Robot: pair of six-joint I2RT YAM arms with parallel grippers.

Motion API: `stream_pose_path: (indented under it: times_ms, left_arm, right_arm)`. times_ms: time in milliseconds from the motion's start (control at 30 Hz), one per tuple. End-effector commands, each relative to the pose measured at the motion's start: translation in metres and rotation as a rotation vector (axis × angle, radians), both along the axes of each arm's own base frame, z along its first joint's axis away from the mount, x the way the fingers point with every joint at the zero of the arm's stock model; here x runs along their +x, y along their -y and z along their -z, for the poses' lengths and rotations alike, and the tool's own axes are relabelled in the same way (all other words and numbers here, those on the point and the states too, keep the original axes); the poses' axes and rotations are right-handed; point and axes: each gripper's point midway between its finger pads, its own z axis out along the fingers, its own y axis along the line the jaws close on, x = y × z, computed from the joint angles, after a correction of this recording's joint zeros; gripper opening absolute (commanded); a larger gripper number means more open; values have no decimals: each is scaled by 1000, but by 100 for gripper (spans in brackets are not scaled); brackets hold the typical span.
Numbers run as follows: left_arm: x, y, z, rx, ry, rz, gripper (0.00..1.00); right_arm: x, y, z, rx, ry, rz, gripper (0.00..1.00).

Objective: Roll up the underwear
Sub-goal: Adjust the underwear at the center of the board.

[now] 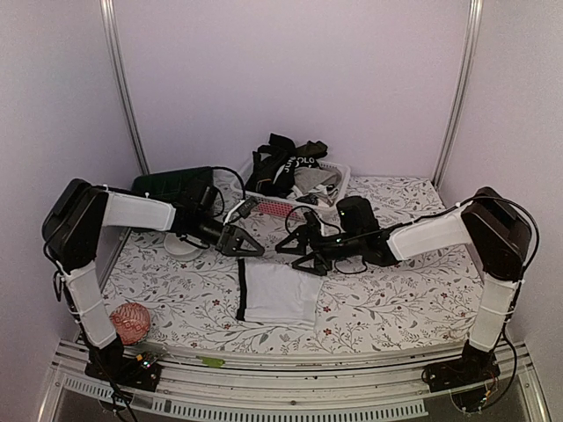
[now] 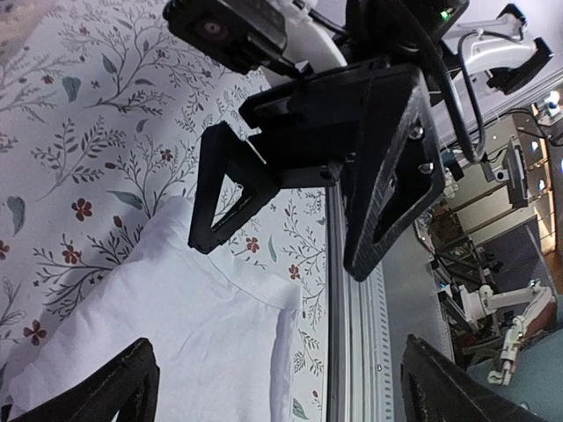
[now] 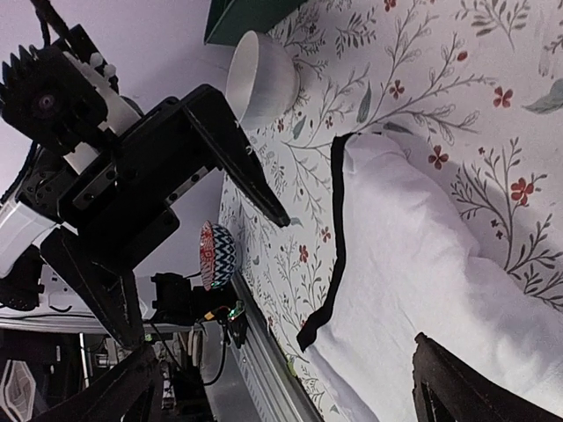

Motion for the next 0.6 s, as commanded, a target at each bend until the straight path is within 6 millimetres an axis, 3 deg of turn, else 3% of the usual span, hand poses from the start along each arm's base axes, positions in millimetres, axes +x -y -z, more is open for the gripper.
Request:
stream_pose_path:
  times_ms: [0, 67, 100, 267, 400, 500, 567]
  left_arm:
    - [3, 6, 7, -26, -93, 30, 96]
    - [8, 6, 15, -14, -97, 19, 96]
    - [12, 5, 32, 9, -124, 10, 96]
    - [34, -13, 78, 132, -167, -84, 96]
    - [35, -26, 104, 244, -157, -105, 96]
    - [25, -29, 99, 252, -75, -45, 96]
    - [19, -30, 87, 239, -21, -6, 96]
  right_arm:
    - [-3, -14, 25, 39, -108, -57, 99]
    - [-3, -13, 44, 21, -147, -51, 100]
    - [-4, -10, 51, 9, -160, -43, 100]
    - [-9, 19, 73, -48, -218, 15, 97]
    - [-23, 24, 52, -61, -200, -42, 85]
    - [-22, 28, 25, -80, -63, -100, 74]
    - [-19, 34, 19, -108, -8, -128, 68]
